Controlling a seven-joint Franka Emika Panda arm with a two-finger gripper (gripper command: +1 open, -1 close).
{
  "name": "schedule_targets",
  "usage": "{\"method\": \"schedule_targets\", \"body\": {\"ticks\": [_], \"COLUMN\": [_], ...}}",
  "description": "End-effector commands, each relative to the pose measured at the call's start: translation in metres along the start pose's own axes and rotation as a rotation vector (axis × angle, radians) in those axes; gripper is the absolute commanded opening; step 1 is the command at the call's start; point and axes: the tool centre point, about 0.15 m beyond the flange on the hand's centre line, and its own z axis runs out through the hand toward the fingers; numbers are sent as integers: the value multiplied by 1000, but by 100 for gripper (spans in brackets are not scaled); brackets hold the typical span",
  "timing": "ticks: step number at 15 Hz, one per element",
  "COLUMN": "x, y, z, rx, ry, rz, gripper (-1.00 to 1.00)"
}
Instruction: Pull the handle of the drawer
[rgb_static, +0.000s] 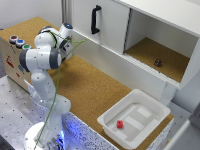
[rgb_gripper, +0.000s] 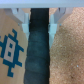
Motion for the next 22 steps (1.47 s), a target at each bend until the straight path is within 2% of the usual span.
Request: {"method": "schedule_targets", "body": {"ticks": [1, 8, 15, 21, 22], "x": [-11, -20, -38, -46, -45], "y": [62, 97, 140, 161, 159], "z": [34, 35, 34, 35, 34], "rx": [105, 109, 73, 71, 68], "ry": [3, 10, -28, -24, -21], "rz": [13, 34, 28, 29, 19], "gripper": [-100, -100, -100, -100, 100]}}
